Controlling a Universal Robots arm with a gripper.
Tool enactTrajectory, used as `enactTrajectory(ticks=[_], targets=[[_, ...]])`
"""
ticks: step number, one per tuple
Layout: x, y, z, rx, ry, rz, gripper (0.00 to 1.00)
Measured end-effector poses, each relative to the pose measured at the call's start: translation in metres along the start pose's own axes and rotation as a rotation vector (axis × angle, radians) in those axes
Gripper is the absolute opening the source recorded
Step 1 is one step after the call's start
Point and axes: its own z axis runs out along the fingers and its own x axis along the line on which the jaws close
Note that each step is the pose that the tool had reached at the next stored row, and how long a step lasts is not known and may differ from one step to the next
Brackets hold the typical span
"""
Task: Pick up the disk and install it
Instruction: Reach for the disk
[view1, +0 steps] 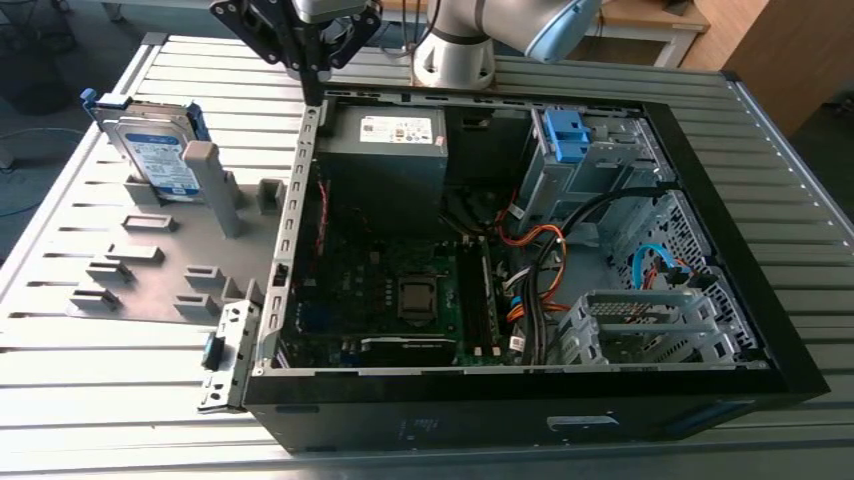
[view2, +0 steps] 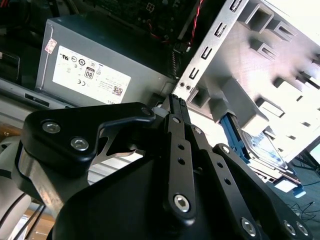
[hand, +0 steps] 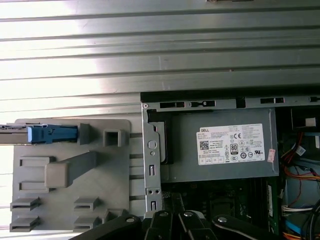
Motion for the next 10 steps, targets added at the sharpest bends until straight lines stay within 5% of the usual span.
enactTrajectory(ticks=[10], targets=[[0.0022,-0.0002,0.0,0.0,0.0,0.0,0.11]])
